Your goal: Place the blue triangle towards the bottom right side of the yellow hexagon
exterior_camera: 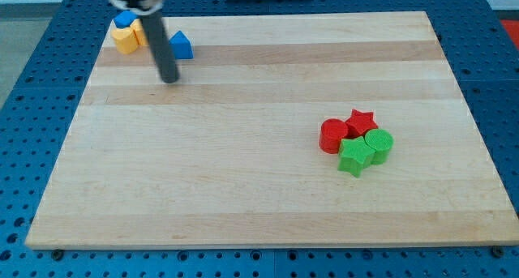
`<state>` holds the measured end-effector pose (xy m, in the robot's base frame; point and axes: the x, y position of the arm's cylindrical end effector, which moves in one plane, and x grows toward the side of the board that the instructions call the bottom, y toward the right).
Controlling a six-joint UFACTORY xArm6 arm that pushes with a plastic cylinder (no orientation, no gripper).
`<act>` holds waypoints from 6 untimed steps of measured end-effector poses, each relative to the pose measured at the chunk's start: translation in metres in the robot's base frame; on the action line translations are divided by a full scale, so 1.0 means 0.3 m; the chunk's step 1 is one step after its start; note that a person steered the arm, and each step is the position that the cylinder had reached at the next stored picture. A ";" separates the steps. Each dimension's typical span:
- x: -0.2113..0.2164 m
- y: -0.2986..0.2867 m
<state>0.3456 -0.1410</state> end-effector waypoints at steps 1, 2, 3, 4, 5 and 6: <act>-0.076 0.057; -0.168 0.057; -0.251 0.046; -0.311 -0.012; -0.281 0.020; -0.166 0.062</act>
